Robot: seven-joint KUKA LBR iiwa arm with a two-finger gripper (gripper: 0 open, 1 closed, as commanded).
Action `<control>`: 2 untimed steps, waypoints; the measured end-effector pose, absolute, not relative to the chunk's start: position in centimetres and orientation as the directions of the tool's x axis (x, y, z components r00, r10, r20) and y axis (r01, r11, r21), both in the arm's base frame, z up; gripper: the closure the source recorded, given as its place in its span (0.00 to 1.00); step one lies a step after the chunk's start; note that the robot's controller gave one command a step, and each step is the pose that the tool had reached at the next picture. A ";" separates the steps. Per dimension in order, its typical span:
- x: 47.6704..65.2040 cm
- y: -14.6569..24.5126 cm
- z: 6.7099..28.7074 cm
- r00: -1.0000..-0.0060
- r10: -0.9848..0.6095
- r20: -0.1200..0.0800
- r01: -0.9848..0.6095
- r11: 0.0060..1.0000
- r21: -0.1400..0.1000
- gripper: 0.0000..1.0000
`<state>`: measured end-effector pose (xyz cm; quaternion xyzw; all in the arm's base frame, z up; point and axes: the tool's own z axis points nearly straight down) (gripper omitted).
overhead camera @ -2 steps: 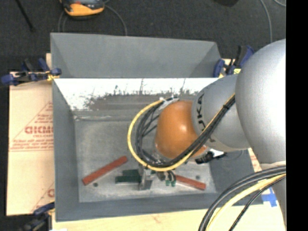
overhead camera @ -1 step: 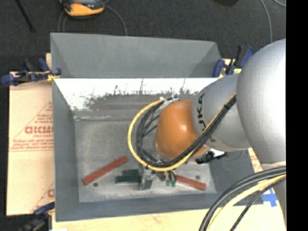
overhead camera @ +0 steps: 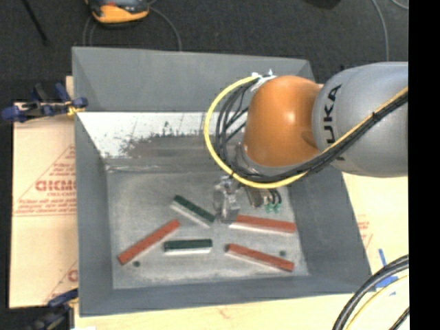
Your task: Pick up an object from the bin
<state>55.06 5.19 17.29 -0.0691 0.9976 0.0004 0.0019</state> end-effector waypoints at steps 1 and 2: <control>55.1 5.2 17.3 -0.990 -0.138 -0.004 -0.138 0.990 0.001 1.00; 49.6 3.5 20.3 -0.970 -0.245 -0.002 -0.245 0.970 -0.001 0.00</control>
Offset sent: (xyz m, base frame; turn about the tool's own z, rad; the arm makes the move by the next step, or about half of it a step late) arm -0.0553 -0.0164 0.0295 -0.1116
